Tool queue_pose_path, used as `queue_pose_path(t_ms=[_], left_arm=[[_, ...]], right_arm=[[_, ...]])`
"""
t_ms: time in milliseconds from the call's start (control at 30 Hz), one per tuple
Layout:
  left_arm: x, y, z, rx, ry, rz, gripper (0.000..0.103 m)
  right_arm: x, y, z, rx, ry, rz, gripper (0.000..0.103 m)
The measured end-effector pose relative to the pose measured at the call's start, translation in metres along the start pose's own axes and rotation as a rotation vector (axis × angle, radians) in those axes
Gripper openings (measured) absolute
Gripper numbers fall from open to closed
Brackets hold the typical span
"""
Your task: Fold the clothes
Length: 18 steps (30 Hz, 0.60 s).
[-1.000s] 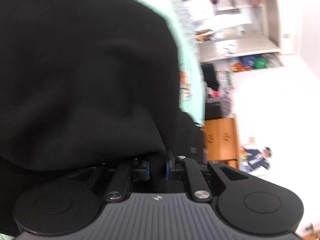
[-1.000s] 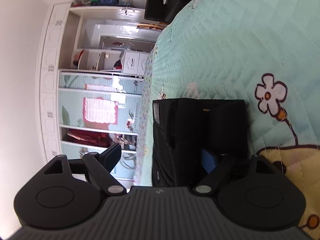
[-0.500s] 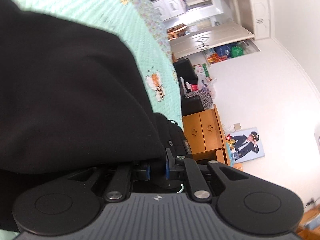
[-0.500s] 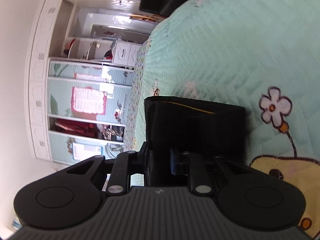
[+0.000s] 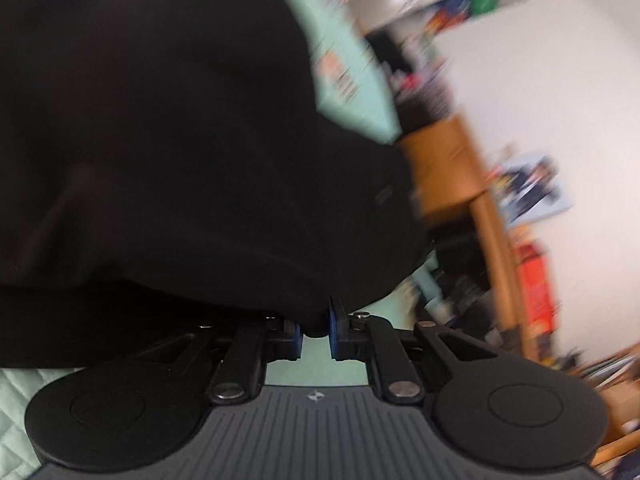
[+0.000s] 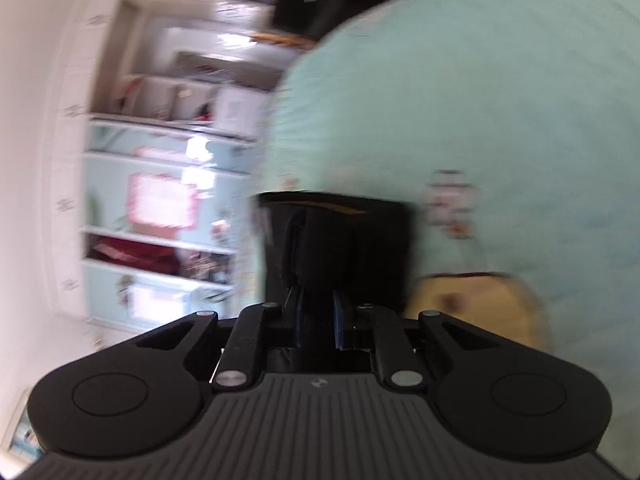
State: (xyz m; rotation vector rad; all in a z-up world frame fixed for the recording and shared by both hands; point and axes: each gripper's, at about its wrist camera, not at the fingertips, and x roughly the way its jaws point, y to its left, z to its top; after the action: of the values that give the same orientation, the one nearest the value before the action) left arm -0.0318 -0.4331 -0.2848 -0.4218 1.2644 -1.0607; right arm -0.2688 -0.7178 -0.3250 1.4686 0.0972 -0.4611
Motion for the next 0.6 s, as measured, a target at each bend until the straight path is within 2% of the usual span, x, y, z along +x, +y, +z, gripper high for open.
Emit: queue_pose_path(t_ms=[67, 300, 367, 400, 500, 600], left_arm=[[0.013, 0.005, -0.006, 0.001, 0.012, 0.025, 0.011], [0.018, 0.01, -0.014, 0.027, -0.002, 0.041, 0.011], [0.02, 0.01, -0.013, 0.019, 0.001, 0.06, 0.011], [0.019, 0.006, -0.013, 0.029, 0.0, 0.071, 0.011], [0.007, 0.002, -0.014, 0.052, 0.002, 0.103, 0.011], [0.008, -0.007, -0.012, 0.084, 0.006, 0.138, 0.011]], right_arm=[[0.003, -0.008, 0.003, 0.004, -0.017, 0.008, 0.011], [0.008, 0.024, 0.012, -0.135, -0.019, 0.004, 0.011], [0.012, 0.015, 0.013, -0.126, -0.018, -0.058, 0.011], [0.013, 0.008, 0.013, -0.108, -0.018, -0.065, 0.007], [0.013, 0.001, 0.012, -0.101, -0.024, -0.039, 0.008], [0.01, 0.003, 0.016, -0.104, -0.026, -0.052, 0.011]])
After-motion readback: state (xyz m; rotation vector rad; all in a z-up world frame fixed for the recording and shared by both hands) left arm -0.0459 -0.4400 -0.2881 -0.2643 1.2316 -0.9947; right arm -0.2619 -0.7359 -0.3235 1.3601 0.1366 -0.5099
